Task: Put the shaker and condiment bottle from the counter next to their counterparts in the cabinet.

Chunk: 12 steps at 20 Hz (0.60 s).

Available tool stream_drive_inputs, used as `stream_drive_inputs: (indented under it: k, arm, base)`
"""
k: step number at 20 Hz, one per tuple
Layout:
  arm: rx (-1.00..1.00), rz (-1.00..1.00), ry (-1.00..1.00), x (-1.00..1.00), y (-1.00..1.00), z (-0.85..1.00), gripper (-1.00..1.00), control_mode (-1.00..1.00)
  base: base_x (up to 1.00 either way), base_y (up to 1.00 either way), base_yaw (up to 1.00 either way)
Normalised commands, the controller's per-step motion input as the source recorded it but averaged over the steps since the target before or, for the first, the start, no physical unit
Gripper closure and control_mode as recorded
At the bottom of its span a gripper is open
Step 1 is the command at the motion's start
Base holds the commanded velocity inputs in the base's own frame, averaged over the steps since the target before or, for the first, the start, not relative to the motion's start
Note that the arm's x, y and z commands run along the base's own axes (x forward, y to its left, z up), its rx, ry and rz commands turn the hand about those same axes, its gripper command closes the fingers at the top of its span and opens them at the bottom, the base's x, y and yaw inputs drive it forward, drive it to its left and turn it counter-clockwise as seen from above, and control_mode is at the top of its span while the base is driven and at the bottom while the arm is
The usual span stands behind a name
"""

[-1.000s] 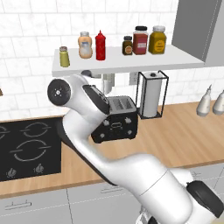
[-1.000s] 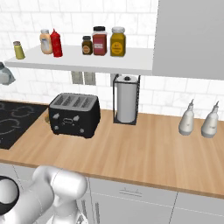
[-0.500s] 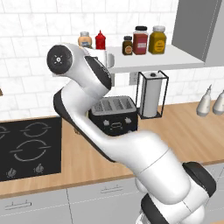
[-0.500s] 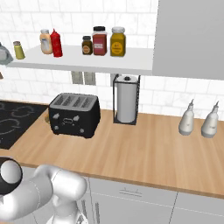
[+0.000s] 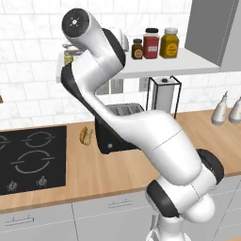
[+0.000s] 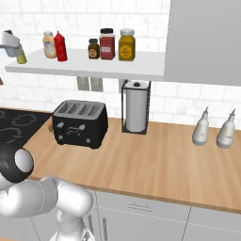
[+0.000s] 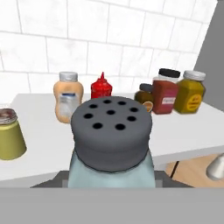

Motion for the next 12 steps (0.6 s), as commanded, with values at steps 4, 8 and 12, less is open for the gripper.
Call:
stream_drive_inputs:
  k: [4, 8, 12]
  arm:
    - [0.01, 0.1, 0.14, 0.25, -0.13, -0.07, 1.0, -1.0]
    - [0.01, 0.16, 0.01, 0.13, 0.0, -0.24, 1.0, -1.0]
    - [0.03, 0.15, -0.04, 0.04, 0.0, -0.2, 1.0, -1.0]
  base:
    - [0.0, 0.0, 0.0]
    - [0.0, 0.0, 0.0]
    - [0.0, 0.0, 0.0]
